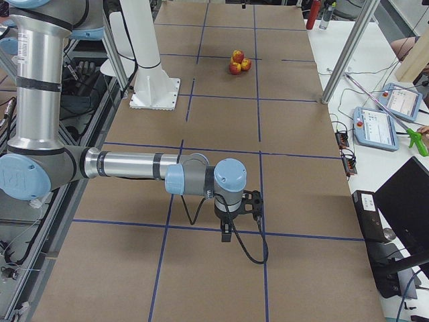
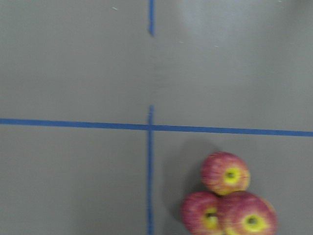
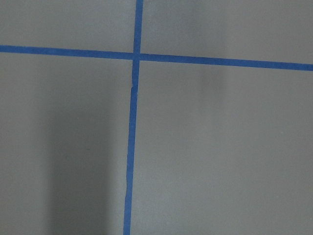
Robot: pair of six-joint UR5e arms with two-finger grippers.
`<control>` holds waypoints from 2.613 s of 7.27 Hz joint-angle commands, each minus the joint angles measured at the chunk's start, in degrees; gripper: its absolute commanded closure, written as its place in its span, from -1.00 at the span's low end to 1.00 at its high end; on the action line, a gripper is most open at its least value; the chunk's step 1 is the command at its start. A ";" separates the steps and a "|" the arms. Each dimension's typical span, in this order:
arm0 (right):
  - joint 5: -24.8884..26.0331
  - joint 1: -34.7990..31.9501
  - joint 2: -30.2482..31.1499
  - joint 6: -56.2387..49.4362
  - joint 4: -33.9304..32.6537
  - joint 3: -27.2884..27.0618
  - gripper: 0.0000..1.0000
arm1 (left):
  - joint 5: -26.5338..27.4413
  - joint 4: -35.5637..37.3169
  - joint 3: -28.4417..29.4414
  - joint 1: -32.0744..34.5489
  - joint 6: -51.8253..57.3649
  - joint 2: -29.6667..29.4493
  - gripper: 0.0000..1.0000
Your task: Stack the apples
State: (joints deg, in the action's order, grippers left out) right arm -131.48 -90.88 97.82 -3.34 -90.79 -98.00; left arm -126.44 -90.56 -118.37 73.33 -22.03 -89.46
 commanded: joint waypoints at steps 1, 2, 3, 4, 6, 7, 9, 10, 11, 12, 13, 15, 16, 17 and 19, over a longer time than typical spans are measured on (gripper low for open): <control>0.00 0.00 0.00 0.00 0.00 0.00 -1.00 | -0.99 0.21 7.31 12.38 21.59 4.64 -1.00; 0.00 0.00 0.00 0.00 0.00 0.00 -1.00 | -2.83 0.12 12.15 17.76 32.72 7.00 -1.00; 0.00 0.00 0.00 0.00 0.00 0.00 -1.00 | -3.72 0.12 16.46 22.33 39.19 7.19 -1.00; 0.00 0.00 0.00 0.00 0.00 0.00 -1.00 | -3.73 0.82 17.12 22.47 39.25 7.46 -1.00; 0.00 0.00 0.00 0.00 0.00 0.00 -1.00 | -3.81 2.93 16.16 22.56 38.81 7.81 -1.00; 0.00 0.00 0.00 0.00 0.00 0.00 -1.00 | -3.90 2.93 15.72 22.56 38.03 8.33 -1.00; 0.00 0.00 0.00 0.00 0.00 0.00 -1.00 | -6.34 2.85 15.80 22.56 37.23 8.51 -1.00; 0.00 0.00 0.00 0.00 0.00 0.00 -1.00 | -6.88 2.85 15.89 22.47 37.23 8.43 -1.00; 0.00 0.00 0.00 0.00 0.00 0.00 -1.00 | -7.41 2.85 16.59 22.47 35.49 8.34 -1.00; 0.00 0.00 0.00 0.00 0.00 0.00 -1.00 | -8.20 2.41 16.51 22.47 31.30 8.16 -1.00; 0.00 0.00 0.00 0.00 0.00 0.00 -1.00 | -8.12 2.23 16.68 22.47 31.69 8.16 -1.00; 0.00 0.00 0.00 0.00 0.00 0.00 -1.00 | -7.95 2.23 16.86 22.38 31.78 8.16 -1.00; -0.09 0.00 0.00 0.00 0.00 0.00 -1.00 | -8.21 2.41 16.69 22.38 31.70 7.64 -1.00; 0.00 0.00 0.00 0.00 0.00 0.00 -1.00 | -8.12 2.84 15.90 22.38 31.61 7.72 -1.00; 0.00 0.00 0.00 0.00 0.00 0.00 -1.00 | -8.12 2.76 15.98 22.21 31.69 6.94 -1.00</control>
State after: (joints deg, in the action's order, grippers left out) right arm -131.49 -90.88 97.82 -3.34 -90.79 -98.00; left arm -134.60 -87.80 -102.39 95.65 9.61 -82.00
